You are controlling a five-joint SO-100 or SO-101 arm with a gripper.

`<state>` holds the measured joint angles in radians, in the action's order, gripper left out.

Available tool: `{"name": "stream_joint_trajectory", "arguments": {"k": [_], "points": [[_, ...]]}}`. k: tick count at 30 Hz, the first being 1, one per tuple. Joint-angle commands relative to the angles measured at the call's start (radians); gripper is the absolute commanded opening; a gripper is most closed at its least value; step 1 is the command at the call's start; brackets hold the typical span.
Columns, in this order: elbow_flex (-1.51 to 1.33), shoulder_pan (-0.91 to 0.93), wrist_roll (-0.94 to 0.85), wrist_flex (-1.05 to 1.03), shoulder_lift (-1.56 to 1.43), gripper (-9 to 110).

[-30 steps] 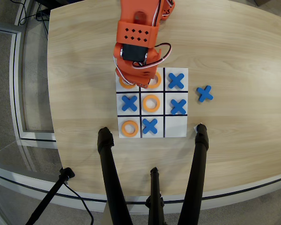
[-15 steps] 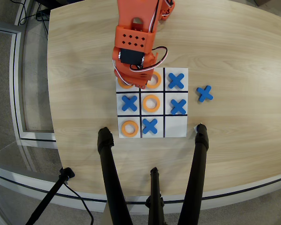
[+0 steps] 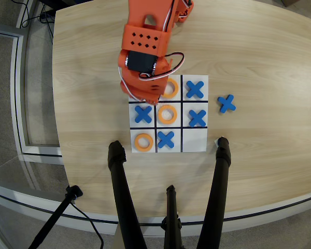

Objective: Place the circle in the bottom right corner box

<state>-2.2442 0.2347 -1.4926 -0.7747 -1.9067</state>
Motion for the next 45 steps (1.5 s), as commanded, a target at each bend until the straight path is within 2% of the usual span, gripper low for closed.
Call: {"name": "stream_joint_trajectory", "arguments": {"k": [1, 6, 14, 19, 22, 27, 39, 42, 45], "points": [[0.135, -0.025, -0.015, -0.107, -0.115, 11], [0.051, -0.071, -0.083, -0.233, -0.405, 11], [-0.588, -0.212, -0.109, -0.255, -1.048, 11], [-0.842, -0.216, -0.114, -0.27, -1.279, 11], [-0.94, -0.219, -0.114, -0.302, -1.367, 10], [-0.959, -0.238, -0.115, -0.479, -1.45, 0], [-0.959, -0.253, -0.118, -0.531, -1.45, 0], [-0.959, -0.114, -0.115, -0.526, -1.45, 1], [-0.959, 0.253, -0.11, -0.509, -1.456, 1]]}}
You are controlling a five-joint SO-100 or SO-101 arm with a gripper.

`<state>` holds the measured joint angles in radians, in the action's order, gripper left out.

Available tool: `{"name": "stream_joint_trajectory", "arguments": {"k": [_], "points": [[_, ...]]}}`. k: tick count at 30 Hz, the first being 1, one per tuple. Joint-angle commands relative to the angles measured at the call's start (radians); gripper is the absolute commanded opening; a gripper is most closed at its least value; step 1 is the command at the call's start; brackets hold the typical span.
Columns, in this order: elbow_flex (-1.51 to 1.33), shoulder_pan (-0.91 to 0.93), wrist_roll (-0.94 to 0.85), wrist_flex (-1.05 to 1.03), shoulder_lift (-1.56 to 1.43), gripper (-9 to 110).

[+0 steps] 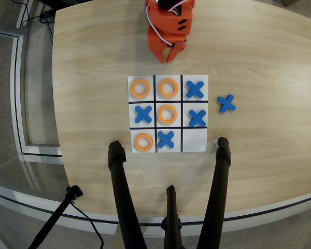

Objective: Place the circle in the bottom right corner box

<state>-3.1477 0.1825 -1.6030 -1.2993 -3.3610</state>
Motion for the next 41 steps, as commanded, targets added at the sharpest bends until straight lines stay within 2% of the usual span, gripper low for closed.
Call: {"name": "stream_joint_trajectory", "arguments": {"k": [1, 5, 7, 9, 41], "points": [[-0.055, 0.469, 0.0, 0.006, -0.02, 1], [-0.055, 1.1, 0.002, 0.008, -0.034, 1], [-0.055, 1.293, 0.002, 0.006, -0.034, 1], [-0.055, 1.384, 0.002, 0.005, -0.034, 1], [-0.055, 1.401, 0.003, 0.003, -0.031, 1]]}}
